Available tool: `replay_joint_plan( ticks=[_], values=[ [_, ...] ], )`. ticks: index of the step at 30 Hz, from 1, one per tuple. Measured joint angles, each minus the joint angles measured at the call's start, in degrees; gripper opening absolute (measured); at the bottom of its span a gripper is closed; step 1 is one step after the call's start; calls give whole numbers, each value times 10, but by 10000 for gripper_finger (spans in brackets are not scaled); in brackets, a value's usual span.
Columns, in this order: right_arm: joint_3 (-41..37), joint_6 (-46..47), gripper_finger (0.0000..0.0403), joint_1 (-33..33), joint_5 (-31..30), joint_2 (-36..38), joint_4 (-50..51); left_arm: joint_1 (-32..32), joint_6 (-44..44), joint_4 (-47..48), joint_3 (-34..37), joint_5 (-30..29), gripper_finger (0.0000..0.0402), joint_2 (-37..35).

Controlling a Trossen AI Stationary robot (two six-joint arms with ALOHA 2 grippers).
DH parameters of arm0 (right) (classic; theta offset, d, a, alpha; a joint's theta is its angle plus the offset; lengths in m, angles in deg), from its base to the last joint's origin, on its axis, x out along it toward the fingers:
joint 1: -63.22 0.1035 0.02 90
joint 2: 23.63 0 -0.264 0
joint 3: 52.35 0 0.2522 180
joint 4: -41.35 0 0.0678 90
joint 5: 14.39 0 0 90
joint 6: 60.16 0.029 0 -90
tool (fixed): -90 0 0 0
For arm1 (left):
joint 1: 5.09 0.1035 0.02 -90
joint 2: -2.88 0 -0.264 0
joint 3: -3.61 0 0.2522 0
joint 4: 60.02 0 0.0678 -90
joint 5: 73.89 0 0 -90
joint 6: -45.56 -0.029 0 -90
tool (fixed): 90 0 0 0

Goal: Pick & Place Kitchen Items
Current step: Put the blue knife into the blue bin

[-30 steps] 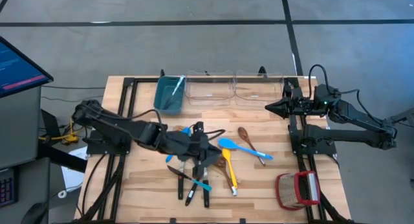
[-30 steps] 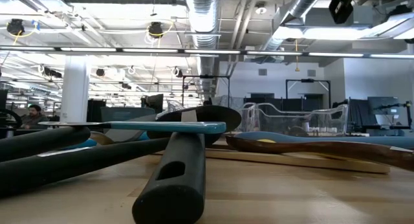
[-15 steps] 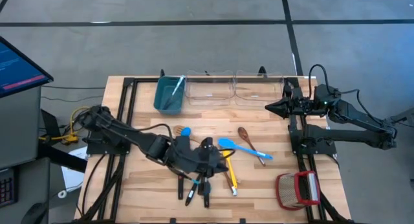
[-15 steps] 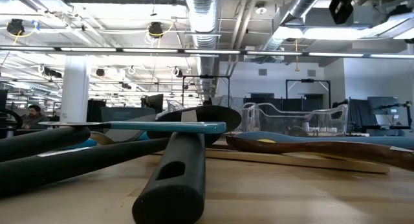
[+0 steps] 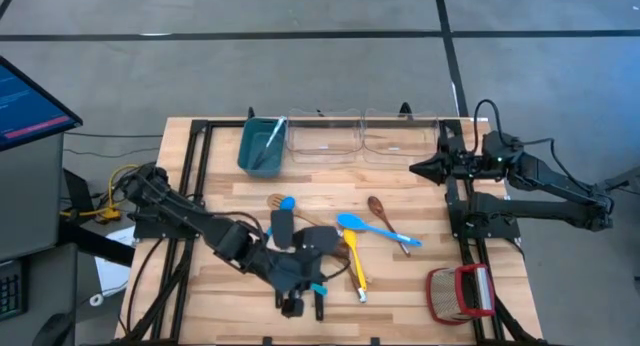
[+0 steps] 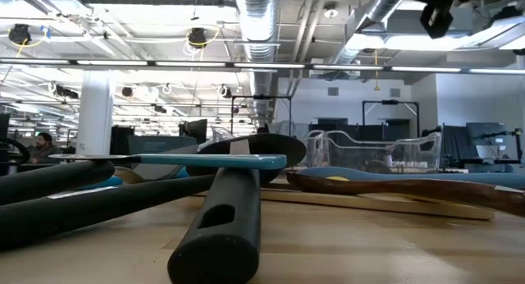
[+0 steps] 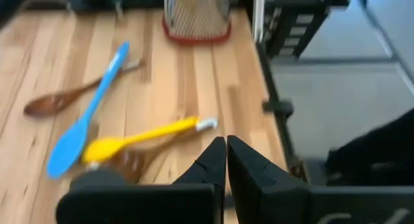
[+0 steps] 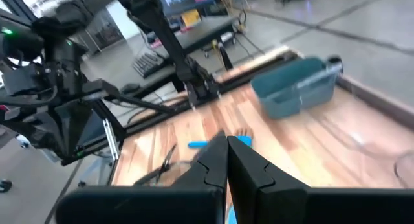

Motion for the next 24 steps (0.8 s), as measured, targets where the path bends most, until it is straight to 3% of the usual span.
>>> replay_joint_plan(
  ticks=[24],
  values=[
    [0,12,2,0,-2,0,46,2,77,20,198,40,3,3]
  ],
)
